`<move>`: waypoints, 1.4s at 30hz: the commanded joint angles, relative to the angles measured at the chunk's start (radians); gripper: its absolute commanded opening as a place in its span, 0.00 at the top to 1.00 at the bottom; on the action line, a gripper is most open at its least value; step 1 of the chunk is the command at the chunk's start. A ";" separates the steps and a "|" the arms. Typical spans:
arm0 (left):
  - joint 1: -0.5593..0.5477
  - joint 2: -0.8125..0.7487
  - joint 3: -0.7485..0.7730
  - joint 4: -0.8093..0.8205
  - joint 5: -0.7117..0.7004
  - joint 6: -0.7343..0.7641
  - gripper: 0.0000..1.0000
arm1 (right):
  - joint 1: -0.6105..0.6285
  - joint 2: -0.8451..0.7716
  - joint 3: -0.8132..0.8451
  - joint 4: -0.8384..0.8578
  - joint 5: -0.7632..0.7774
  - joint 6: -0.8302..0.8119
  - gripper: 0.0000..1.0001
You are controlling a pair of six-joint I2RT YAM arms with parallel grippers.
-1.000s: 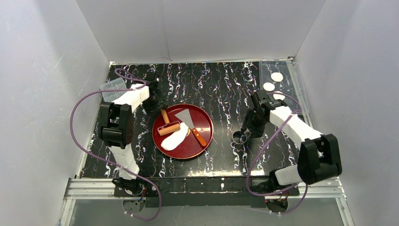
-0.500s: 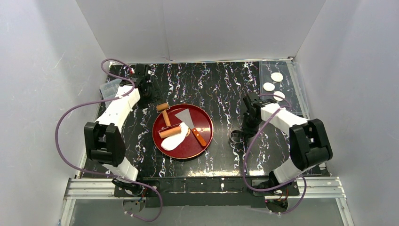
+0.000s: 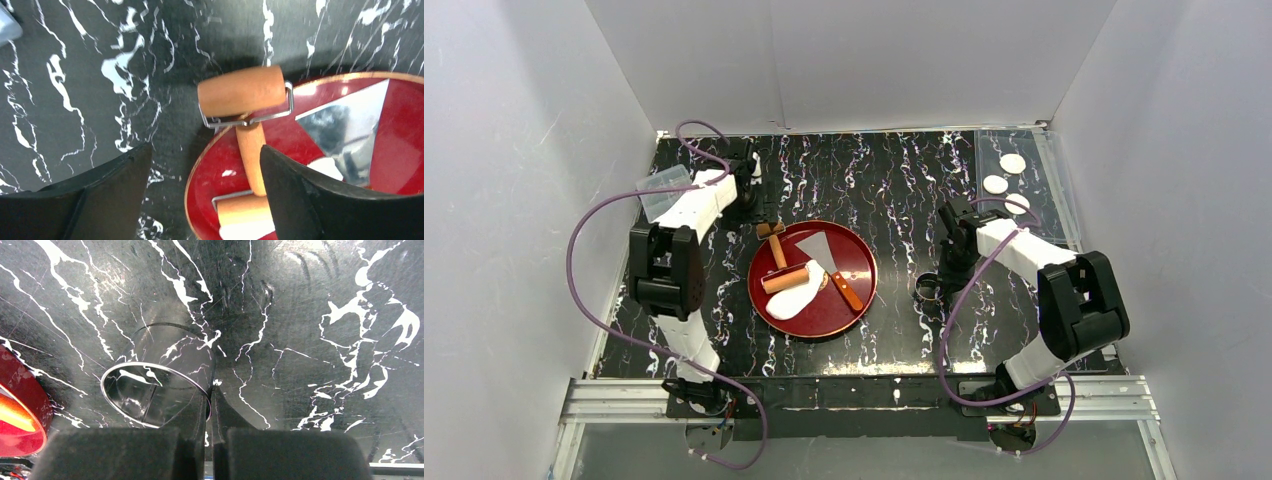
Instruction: Roll out the dumpling wrappers from the dough
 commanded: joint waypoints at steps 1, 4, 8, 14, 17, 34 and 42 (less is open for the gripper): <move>-0.012 -0.057 -0.018 -0.107 0.067 -0.042 0.31 | 0.008 -0.044 0.043 -0.028 0.012 -0.005 0.99; -0.062 -0.101 -0.072 -0.079 0.025 -0.064 0.36 | 0.008 -0.047 0.043 -0.028 0.012 -0.003 0.99; -0.115 -0.116 -0.130 -0.045 0.004 -0.066 0.36 | 0.008 -0.042 0.049 -0.033 0.011 -0.004 0.99; -0.130 -0.045 -0.137 -0.029 -0.025 -0.084 0.34 | 0.008 -0.050 0.050 -0.030 0.006 -0.002 0.99; -0.131 0.015 -0.097 -0.049 -0.039 -0.099 0.42 | 0.008 -0.057 0.046 -0.028 0.005 -0.002 0.99; -0.110 -0.115 -0.041 -0.119 -0.027 -0.156 1.00 | 0.009 -0.091 0.094 -0.069 0.015 -0.009 0.99; 0.062 -0.345 -0.109 -0.059 -0.030 -0.064 1.00 | 0.047 -0.125 0.215 -0.121 0.027 -0.039 0.99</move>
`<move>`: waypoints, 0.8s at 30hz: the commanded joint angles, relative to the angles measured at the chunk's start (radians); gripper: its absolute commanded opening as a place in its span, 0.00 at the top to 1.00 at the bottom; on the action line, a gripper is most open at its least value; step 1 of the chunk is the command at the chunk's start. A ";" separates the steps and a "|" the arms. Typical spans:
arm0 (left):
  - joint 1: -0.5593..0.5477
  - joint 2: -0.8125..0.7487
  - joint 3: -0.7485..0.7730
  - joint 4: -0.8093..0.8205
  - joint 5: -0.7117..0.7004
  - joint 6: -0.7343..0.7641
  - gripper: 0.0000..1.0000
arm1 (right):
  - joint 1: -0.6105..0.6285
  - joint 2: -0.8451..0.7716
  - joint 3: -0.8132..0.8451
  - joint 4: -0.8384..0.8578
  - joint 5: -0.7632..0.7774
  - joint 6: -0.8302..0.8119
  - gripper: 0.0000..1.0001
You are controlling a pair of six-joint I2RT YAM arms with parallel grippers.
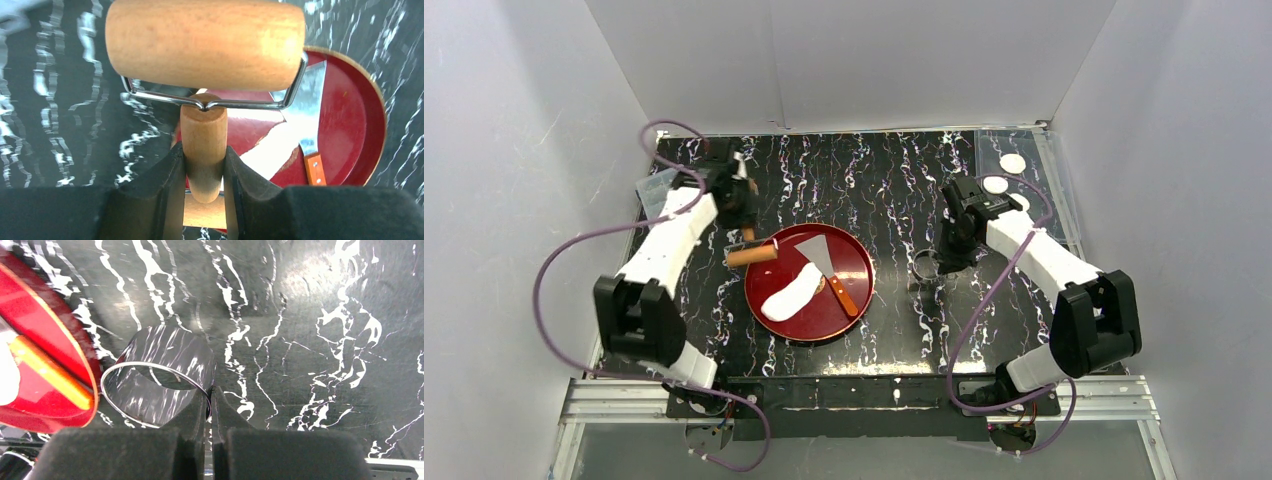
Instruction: Roll out the dumpling wrappers from the dough
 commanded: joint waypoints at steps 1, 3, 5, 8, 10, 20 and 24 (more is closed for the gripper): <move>0.146 -0.097 -0.042 0.012 -0.059 0.053 1.00 | 0.048 -0.030 0.127 -0.041 0.015 -0.025 0.99; 0.265 -0.084 -0.090 0.004 -0.039 0.032 1.00 | 0.087 -0.006 0.186 -0.058 0.016 -0.027 0.99; 0.352 -0.092 -0.179 0.043 -0.006 0.025 1.00 | 0.135 0.029 0.254 -0.077 0.019 -0.031 0.99; 0.409 -0.079 -0.240 0.080 -0.047 0.052 1.00 | 0.214 0.086 0.359 -0.097 0.017 -0.041 0.99; 0.426 -0.049 -0.246 0.077 -0.054 0.072 1.00 | 0.266 0.124 0.424 -0.104 0.009 -0.045 0.99; 0.427 -0.023 -0.296 0.120 -0.100 0.086 0.25 | 0.375 0.227 0.563 -0.098 -0.025 -0.060 0.99; 0.421 -0.077 -0.303 0.123 -0.057 0.083 0.11 | 0.389 0.230 0.565 -0.099 -0.053 -0.061 0.99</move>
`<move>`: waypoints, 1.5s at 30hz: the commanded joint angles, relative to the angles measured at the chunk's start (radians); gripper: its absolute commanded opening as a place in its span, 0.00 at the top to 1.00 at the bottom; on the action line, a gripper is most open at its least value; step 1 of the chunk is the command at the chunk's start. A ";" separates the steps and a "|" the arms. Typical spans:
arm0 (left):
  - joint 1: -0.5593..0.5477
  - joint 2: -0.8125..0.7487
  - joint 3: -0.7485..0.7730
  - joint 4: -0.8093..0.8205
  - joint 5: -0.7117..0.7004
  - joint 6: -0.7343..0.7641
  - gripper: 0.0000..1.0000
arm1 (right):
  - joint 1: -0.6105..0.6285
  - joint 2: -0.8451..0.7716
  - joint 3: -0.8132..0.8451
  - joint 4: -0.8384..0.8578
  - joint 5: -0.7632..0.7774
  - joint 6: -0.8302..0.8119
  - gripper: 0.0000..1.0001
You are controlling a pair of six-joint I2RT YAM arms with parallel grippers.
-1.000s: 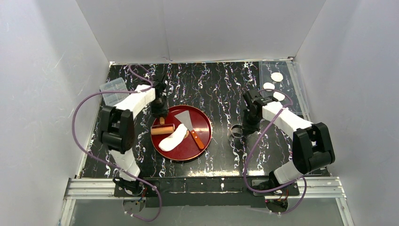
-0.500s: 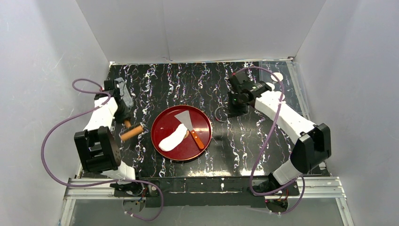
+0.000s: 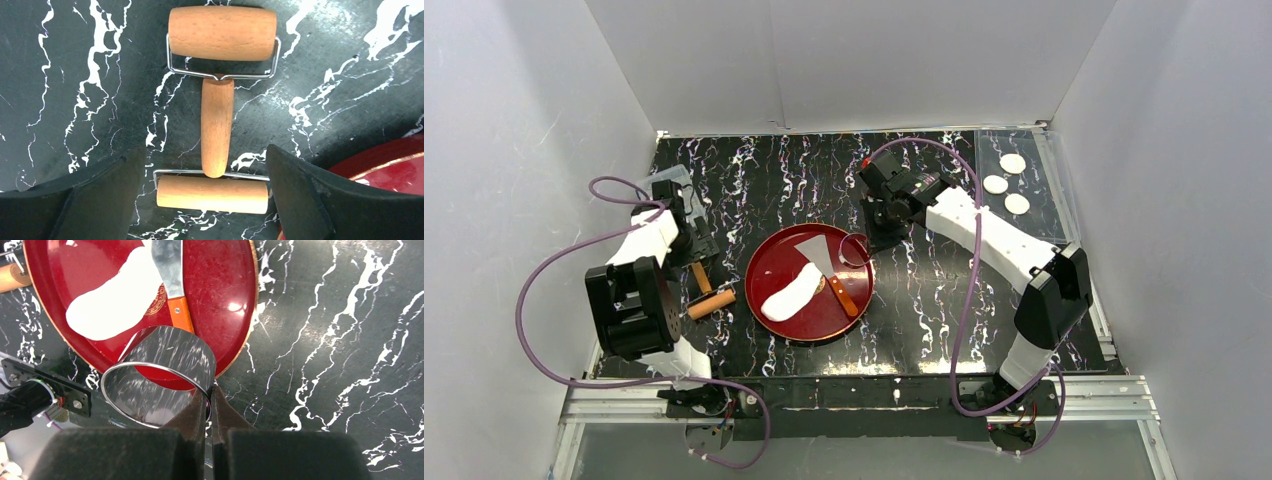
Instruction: Roll out the dumpling wrappers from the dough
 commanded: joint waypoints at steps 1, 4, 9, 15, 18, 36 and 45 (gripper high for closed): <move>-0.017 -0.111 -0.005 0.010 0.032 0.006 0.10 | 0.015 -0.005 0.044 -0.008 -0.042 -0.013 0.99; -0.119 -0.239 -0.071 0.102 0.068 0.080 0.13 | 0.016 -0.019 0.030 0.002 -0.045 -0.008 0.99; -0.284 -0.285 -0.137 0.170 0.259 0.139 0.16 | 0.020 -0.023 0.017 0.004 -0.051 -0.006 0.99; -0.318 -0.096 -0.049 0.099 0.221 0.160 0.10 | 0.022 -0.050 -0.028 0.025 -0.046 -0.003 0.99; -0.356 -0.019 -0.001 0.079 0.171 0.170 0.17 | 0.023 -0.058 -0.044 0.030 -0.047 0.000 0.99; -0.567 0.073 0.079 0.083 0.182 0.106 0.30 | 0.150 0.245 0.088 0.055 -0.045 -0.149 0.99; -0.566 -0.168 -0.069 0.139 0.340 0.019 0.27 | 0.152 0.278 0.058 0.074 -0.060 -0.140 0.99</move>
